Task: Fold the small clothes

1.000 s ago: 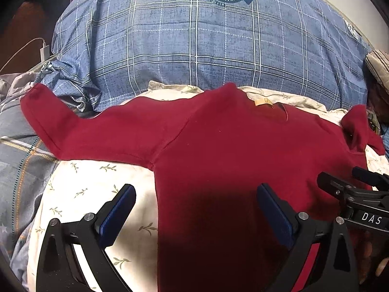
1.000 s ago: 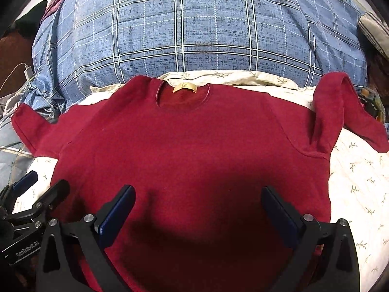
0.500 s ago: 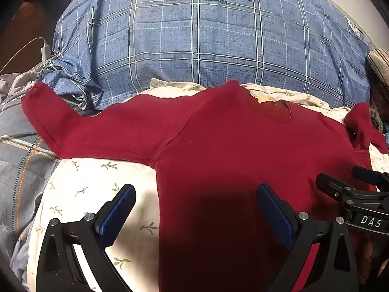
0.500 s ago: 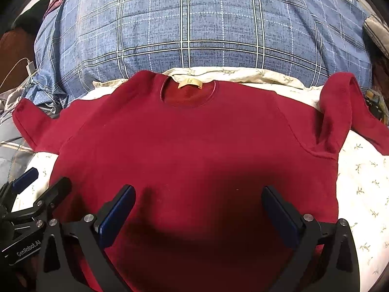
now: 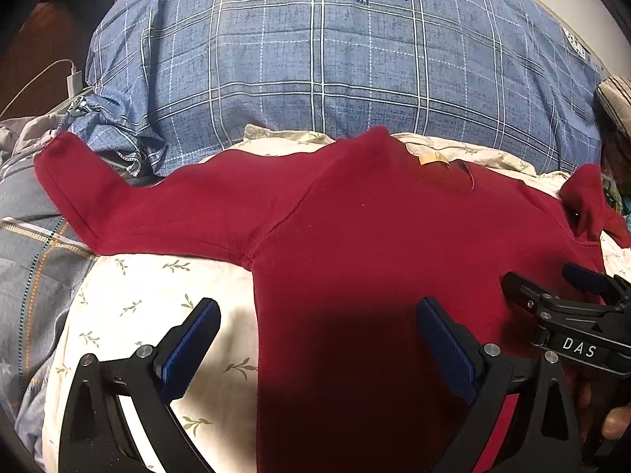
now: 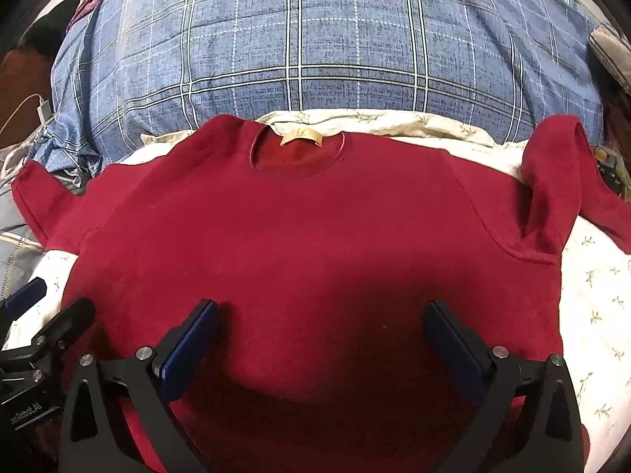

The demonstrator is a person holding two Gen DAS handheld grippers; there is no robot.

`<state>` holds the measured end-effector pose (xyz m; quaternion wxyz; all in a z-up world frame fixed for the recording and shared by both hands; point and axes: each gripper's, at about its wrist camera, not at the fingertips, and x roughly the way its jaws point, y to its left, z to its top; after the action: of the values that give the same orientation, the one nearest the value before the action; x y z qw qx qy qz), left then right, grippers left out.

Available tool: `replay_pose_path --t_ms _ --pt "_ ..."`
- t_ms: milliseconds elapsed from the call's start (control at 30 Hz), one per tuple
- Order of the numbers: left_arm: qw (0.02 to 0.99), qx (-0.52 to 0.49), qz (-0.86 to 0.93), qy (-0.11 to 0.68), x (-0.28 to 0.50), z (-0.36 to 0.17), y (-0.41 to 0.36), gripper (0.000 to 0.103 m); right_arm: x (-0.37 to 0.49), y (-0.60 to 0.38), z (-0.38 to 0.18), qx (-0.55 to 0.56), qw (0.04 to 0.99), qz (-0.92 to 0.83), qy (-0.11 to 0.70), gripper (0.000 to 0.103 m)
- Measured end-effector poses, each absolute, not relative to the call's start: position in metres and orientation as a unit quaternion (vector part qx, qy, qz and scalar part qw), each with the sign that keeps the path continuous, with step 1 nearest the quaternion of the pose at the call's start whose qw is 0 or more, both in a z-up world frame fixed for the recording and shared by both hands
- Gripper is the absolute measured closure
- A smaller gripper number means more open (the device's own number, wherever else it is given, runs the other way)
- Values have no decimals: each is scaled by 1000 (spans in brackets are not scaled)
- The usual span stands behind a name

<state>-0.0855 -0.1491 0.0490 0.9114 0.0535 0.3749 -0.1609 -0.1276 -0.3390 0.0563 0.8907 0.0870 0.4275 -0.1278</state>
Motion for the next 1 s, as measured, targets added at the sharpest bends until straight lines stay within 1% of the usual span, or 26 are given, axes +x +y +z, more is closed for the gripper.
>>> replay_pose_path --t_ms 600,667,800,1000 --pt "912 60 -161 373 -89 49 -151 4 -127 -342 52 95 887 -128 433 0" --pt "912 52 -168 371 -90 53 -147 10 -127 -342 51 94 887 -128 433 0" --pt "911 32 -165 377 -82 73 -125 10 -127 -342 51 94 887 -127 433 0" --pt "935 39 -41 350 -31 110 -63 10 -127 -343 51 97 888 -126 432 0"
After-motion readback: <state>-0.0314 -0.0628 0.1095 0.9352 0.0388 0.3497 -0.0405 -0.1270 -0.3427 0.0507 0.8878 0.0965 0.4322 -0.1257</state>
